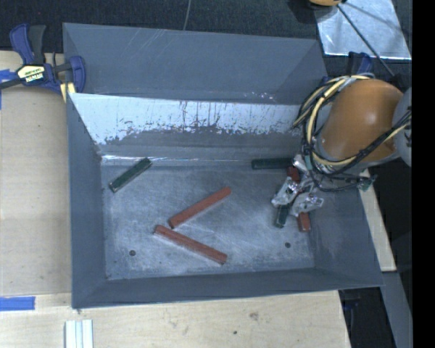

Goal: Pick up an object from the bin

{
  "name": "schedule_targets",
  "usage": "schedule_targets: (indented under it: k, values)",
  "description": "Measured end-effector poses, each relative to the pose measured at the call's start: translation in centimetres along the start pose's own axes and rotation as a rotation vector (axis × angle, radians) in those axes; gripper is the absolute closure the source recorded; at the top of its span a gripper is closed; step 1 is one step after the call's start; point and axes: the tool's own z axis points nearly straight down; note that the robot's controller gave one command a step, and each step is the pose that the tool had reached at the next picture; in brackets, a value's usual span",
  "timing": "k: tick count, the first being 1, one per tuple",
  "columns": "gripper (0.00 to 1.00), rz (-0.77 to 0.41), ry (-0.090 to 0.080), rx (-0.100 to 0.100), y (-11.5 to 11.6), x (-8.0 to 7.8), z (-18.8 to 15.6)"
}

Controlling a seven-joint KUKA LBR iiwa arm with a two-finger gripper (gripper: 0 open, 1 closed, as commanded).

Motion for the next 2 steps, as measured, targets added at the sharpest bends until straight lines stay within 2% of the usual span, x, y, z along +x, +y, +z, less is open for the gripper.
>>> schedule_targets:
  k: [1, 2]
  values:
    - [1.0, -0.001, 0.0, 0.0, 0.0, 0.0, 0.0]
    - [1.0, -0.039, 0.001, -0.006, -4.5, -0.5, -12.7]
